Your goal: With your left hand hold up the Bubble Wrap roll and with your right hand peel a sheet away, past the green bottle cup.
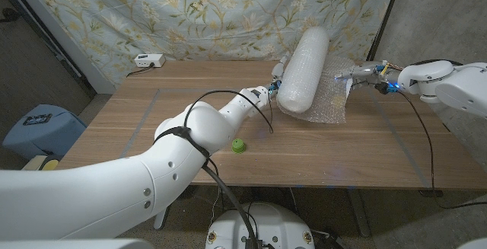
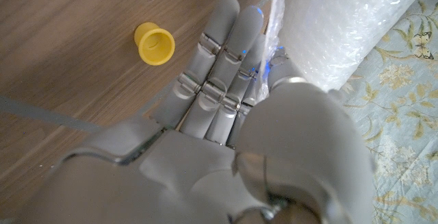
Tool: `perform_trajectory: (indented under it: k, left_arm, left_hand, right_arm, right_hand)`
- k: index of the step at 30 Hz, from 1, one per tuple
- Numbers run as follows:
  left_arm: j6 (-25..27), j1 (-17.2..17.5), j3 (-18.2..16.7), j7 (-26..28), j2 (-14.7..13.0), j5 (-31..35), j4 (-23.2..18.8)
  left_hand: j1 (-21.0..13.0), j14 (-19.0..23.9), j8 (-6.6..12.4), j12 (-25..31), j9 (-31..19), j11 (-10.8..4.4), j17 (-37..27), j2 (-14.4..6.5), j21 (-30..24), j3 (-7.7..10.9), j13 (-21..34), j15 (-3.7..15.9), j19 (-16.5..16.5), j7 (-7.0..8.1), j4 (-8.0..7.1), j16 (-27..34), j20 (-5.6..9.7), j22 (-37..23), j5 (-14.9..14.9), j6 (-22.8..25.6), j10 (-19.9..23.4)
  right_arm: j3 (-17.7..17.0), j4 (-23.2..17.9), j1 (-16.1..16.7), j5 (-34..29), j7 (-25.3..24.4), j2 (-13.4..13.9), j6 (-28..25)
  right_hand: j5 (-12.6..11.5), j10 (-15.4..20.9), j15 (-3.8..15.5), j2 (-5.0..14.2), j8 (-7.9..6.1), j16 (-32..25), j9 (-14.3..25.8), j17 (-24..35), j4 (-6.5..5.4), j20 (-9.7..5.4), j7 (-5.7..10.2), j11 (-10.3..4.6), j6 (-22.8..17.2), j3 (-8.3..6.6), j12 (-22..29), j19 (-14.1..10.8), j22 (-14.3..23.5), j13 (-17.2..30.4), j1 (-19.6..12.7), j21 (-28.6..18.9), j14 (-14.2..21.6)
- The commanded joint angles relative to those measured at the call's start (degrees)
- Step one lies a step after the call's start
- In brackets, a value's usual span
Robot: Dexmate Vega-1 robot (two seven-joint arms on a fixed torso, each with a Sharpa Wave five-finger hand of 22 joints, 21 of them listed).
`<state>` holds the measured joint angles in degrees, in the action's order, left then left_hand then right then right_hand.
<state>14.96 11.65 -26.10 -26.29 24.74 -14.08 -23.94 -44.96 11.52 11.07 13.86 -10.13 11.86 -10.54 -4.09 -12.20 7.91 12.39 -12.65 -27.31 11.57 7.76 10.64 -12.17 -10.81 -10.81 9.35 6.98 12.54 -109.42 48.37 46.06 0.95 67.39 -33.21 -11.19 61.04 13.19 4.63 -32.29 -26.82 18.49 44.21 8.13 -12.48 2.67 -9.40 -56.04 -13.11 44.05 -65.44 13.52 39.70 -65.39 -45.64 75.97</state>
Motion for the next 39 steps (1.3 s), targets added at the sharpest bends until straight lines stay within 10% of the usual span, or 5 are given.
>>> perform_trajectory:
  k: [1, 21, 39]
  left_arm:
    - [-0.59, -0.76, -1.55, -1.50, -0.20, 4.42, 0.00]
    - [0.45, 0.30, -13.33, -22.15, -1.35, 17.05, 0.00]
    - [1.23, 2.66, -13.85, -26.11, -2.15, 14.39, 0.00]
  left_hand:
    - [-1.07, 0.48, 0.15, 0.33, -0.07, 0.26, -0.11, -0.26, 0.04, 0.16, 0.15, -0.08, 0.12, -0.48, 0.56, 0.31, -0.07, -0.12, -0.11, 0.66, 0.53]
    - [-3.22, 0.94, -0.11, 0.39, -0.13, -0.12, -0.10, -1.10, -0.08, 1.14, 0.24, -0.03, 0.21, -1.07, 0.98, 0.27, -0.07, -0.16, 0.12, 1.40, 1.22]
    - [-4.35, 1.65, -0.07, 0.52, -0.20, 0.01, -0.17, -1.96, -0.34, 1.81, 0.39, 0.10, -0.16, -1.68, 0.90, 0.44, -0.02, -0.21, 0.28, 1.99, 1.88]
  right_arm:
    - [-1.13, -0.93, 1.24, 0.22, -1.22, -0.27, 0.26]
    - [-0.35, -2.08, 0.65, -1.54, 0.10, 0.31, 1.34]
    - [2.69, -1.79, -2.84, -2.57, 1.71, -0.84, -1.35]
  right_hand:
    - [-0.28, 0.07, -0.01, 0.05, -0.39, 0.24, 0.33, 0.25, 0.10, 0.04, 0.14, -0.36, 0.24, 0.25, -0.22, 0.17, -0.07, 0.32, -0.75, -0.63, 0.72]
    - [-0.29, 0.19, 0.00, 0.19, -0.52, 0.80, 0.33, 0.72, 0.10, 0.04, 0.14, -0.38, 0.35, 0.65, -0.49, 0.75, -0.35, 0.44, -0.99, -1.74, 1.02]
    - [-0.30, 0.16, 0.00, 0.39, -0.61, 1.46, 0.35, 1.04, 0.10, 0.04, 0.10, -0.44, 0.55, 1.01, -0.78, 1.30, -0.63, 0.65, -1.26, -2.91, 1.16]
